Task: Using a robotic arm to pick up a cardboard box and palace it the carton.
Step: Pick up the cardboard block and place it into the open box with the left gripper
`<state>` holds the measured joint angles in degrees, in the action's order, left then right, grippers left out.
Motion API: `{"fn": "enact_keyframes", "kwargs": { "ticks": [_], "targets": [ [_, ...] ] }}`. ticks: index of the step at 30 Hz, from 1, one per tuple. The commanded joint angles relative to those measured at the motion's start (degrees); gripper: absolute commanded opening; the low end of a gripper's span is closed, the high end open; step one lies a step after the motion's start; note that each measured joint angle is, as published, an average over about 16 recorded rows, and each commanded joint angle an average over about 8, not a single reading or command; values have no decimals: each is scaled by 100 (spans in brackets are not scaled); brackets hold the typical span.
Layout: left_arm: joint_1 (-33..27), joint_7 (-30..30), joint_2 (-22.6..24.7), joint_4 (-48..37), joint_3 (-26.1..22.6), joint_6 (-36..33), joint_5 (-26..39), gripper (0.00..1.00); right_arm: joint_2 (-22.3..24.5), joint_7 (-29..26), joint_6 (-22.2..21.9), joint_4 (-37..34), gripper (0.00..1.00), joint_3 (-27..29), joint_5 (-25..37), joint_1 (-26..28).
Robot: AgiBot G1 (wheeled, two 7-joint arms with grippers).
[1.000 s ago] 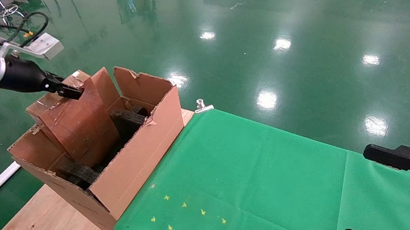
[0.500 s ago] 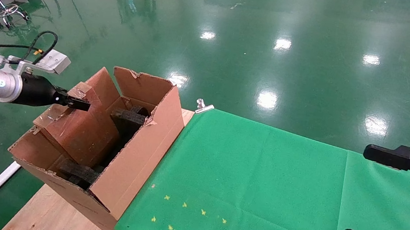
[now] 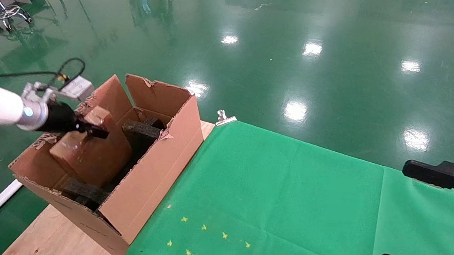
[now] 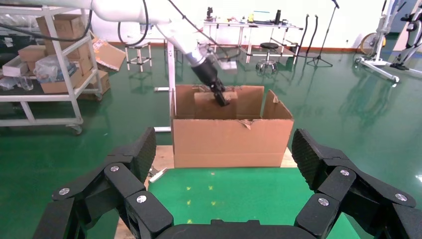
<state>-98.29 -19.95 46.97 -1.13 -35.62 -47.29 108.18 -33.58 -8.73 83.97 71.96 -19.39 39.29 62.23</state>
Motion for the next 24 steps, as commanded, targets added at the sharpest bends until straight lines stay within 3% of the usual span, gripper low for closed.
{"fn": "enact_keyframes", "kwargs": {
  "ticks": [1,13,14,21,22,24],
  "targets": [
    [118,-36,81,-40,-20,118,29,0,0,0,0,0,100,0,0,0],
    [529,-380,356,-82,-116,576,161,0,0,0,0,0,100,-1,-1,0],
    [556,-409,373,-87,-121,608,168,8,0,0,0,0,100,-1,-1,0],
    [680,-576,466,-101,-128,811,162,95,1,1,-1,-1,100,0,-1,-1],
    [688,-585,472,-102,-128,828,160,100,1,1,-1,-1,100,0,-1,-1],
    [691,-576,471,-104,-127,834,163,100,1,1,-1,-1,100,0,-1,-1]
  ]
}}
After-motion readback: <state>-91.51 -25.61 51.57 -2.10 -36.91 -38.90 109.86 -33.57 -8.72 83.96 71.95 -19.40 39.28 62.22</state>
